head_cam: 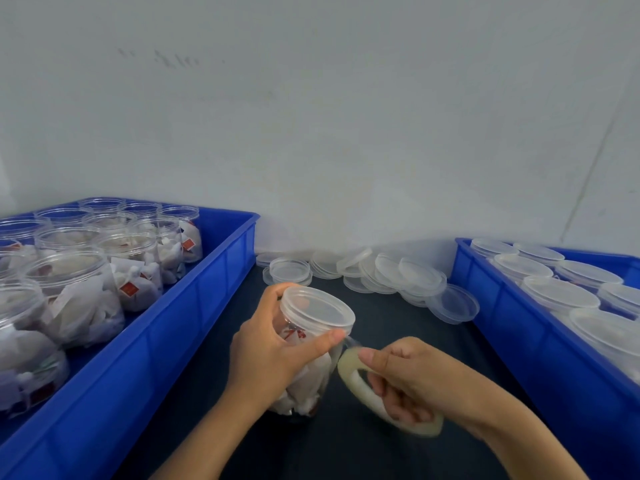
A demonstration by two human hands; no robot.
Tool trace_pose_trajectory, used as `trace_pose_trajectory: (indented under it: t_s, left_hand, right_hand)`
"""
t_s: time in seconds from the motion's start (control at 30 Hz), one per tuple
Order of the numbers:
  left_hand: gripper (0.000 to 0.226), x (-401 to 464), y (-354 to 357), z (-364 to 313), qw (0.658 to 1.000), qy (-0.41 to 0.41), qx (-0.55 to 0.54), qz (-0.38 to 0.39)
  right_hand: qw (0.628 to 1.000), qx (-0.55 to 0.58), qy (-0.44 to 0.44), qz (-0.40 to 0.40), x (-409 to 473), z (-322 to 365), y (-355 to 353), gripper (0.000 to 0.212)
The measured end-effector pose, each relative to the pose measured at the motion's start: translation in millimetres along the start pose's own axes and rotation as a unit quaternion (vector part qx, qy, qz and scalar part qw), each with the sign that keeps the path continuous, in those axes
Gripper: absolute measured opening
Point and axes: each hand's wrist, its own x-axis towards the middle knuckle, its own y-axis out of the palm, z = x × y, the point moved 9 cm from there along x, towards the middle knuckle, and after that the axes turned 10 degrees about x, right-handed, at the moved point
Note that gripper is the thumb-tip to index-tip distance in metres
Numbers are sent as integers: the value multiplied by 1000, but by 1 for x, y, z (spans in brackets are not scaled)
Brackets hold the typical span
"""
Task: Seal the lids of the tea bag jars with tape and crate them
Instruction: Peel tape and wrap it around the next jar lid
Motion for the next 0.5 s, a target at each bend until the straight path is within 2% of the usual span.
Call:
trace_pose_trajectory:
  t_s: [0.1, 0.17, 0.33, 0.5]
  left_hand:
    - [81, 4, -4, 2, 1000, -11, -2, -3]
    - [83, 7, -5, 5, 1000, -23, -2, -4]
    - [79, 8, -1, 11, 998, -55, -36, 22]
    - [80, 6, 14, 10, 981, -84, -154, 83]
  right_hand:
    - [978, -158, -59, -125, -1, 12, -20, 48]
    - [956, -225, -86, -167, -3, 18, -26, 52]
    - [944, -252, -83, -198, 0, 19, -28, 55]
    - [934, -270, -83, -217, 4, 18, -30, 54]
